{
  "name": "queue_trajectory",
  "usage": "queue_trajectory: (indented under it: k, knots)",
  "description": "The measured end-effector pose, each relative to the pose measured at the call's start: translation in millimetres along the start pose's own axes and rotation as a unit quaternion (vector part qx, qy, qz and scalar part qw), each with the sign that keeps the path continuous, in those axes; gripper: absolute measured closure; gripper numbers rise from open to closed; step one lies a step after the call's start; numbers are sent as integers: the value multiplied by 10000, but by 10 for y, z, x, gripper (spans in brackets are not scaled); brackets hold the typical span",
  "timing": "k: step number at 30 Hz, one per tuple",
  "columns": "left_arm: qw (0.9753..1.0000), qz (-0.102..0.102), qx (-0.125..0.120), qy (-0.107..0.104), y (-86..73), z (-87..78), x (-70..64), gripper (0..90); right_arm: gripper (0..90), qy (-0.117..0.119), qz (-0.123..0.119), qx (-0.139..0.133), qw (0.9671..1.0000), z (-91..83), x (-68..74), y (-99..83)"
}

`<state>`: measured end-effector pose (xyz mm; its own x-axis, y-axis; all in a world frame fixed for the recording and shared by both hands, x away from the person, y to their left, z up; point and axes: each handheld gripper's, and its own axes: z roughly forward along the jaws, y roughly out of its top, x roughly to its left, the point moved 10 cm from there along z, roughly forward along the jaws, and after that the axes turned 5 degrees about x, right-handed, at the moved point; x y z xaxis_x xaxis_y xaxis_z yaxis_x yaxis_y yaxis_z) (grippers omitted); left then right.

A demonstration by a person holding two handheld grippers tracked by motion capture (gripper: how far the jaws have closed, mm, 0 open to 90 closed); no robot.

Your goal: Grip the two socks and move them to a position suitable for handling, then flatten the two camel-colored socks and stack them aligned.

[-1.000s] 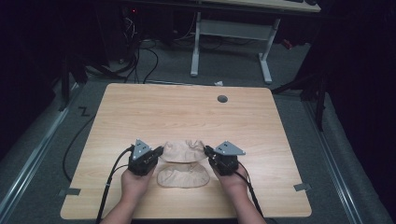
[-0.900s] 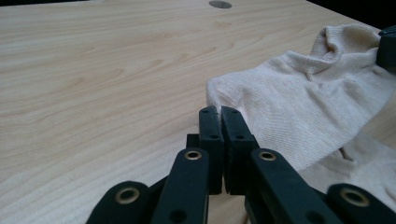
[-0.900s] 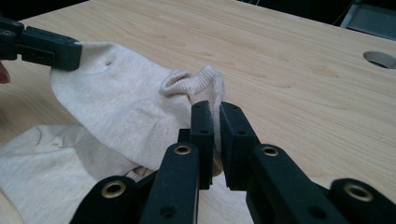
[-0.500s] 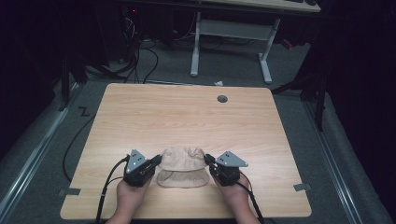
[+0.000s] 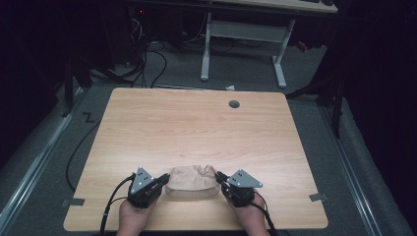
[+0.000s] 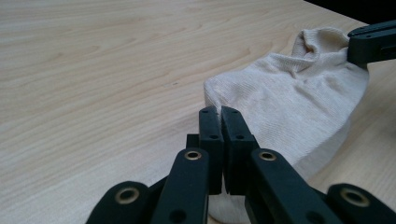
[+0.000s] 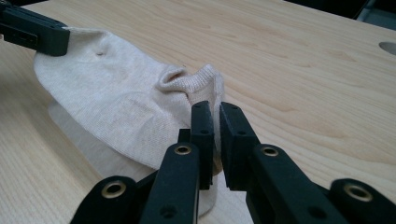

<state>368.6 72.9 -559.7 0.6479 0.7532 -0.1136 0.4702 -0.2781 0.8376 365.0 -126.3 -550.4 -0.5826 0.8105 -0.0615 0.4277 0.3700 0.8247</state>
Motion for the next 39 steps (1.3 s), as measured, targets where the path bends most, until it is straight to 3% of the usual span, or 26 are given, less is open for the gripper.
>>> queue_trajectory:
  k: [13,20,25,31,35,39]
  knots:
    - [10000,-14,90,-38,-82,17,-21,883,851,73,140,55,9999,3,21,-113]
    - [9999,-48,125,-30,-154,60,-22,882,851,208,122,298,9993,61,110,-223]
    - [9998,-22,150,-89,-167,86,-29,881,851,198,168,409,9988,93,84,-274]
    - [9998,-63,61,-190,-164,67,-49,879,850,214,230,332,9990,66,62,-255]
    - [9996,24,211,-183,-193,82,-65,877,850,196,290,387,9986,71,38,-276]
    - [9992,-62,379,-58,-219,113,-34,874,848,219,306,479,9981,90,32,-306]
